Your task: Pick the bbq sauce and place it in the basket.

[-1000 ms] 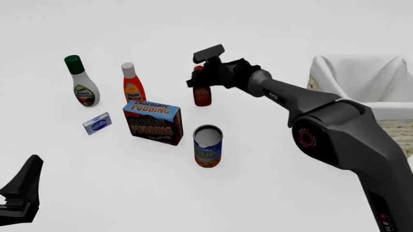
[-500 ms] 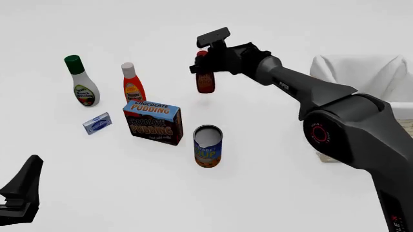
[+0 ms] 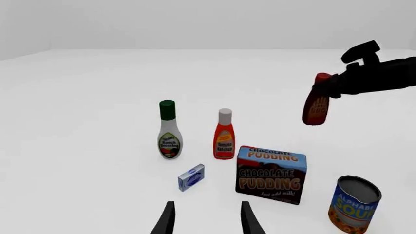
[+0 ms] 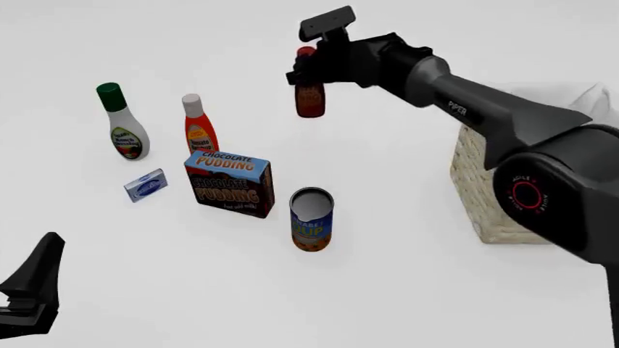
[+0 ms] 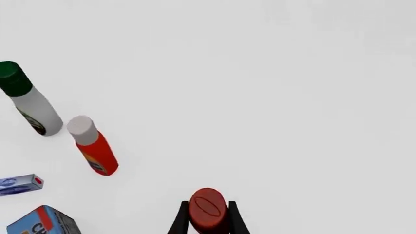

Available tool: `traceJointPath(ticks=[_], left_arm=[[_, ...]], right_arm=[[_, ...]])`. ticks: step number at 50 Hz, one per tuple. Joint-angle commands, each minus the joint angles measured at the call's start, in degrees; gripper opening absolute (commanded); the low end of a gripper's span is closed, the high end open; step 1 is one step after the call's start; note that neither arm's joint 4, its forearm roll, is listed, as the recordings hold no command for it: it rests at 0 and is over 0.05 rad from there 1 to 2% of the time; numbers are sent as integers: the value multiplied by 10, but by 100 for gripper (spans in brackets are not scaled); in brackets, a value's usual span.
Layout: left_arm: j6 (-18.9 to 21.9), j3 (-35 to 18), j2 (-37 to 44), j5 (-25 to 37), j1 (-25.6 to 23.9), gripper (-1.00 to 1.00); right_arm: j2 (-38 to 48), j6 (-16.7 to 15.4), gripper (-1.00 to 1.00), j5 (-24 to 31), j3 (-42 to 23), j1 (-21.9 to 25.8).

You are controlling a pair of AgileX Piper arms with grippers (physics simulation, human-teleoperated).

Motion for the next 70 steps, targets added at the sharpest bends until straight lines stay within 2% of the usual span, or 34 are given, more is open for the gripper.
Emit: traceJointPath(ticks=[1, 8, 37, 45, 61, 70], left_arm=[[0, 0, 0, 0, 0, 100], [0, 0, 0, 0, 0, 100], [0, 0, 0, 0, 0, 100], [0, 0, 0, 0, 0, 100], [0, 0, 0, 0, 0, 100], [0, 0, 0, 0, 0, 100]], right_arm=[[-51, 6, -100, 4, 15, 2], [-80, 9, -100, 7, 28, 8], [-293, 4, -100, -5, 185, 17], [-343, -2, -100, -3, 222, 7], [-419, -12, -100, 18, 247, -21], [-458, -23, -100, 28, 269, -51]])
